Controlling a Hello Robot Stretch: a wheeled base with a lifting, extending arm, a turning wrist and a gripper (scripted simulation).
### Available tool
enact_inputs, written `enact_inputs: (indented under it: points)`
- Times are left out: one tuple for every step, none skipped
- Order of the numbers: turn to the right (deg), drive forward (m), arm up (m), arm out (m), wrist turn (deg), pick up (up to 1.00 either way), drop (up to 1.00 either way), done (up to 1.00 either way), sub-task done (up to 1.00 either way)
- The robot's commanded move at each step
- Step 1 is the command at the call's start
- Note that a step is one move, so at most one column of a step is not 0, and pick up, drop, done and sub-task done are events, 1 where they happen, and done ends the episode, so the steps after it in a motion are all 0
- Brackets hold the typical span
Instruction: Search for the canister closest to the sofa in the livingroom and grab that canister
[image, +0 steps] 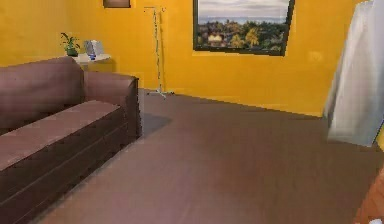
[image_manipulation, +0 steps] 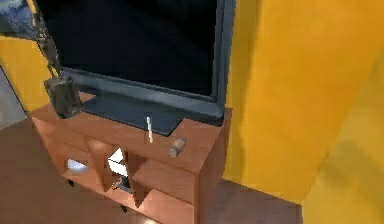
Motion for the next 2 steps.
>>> enact_inputs:
  points:
    - [0.0, 1.0, 0.0, 0.0, 0.0, 0.0, 0.0, 0.0, 0.0]
    - [-3.0, 0.0, 0.0, 0.0, 0.0, 0.0, 0.0, 0.0, 0.0]
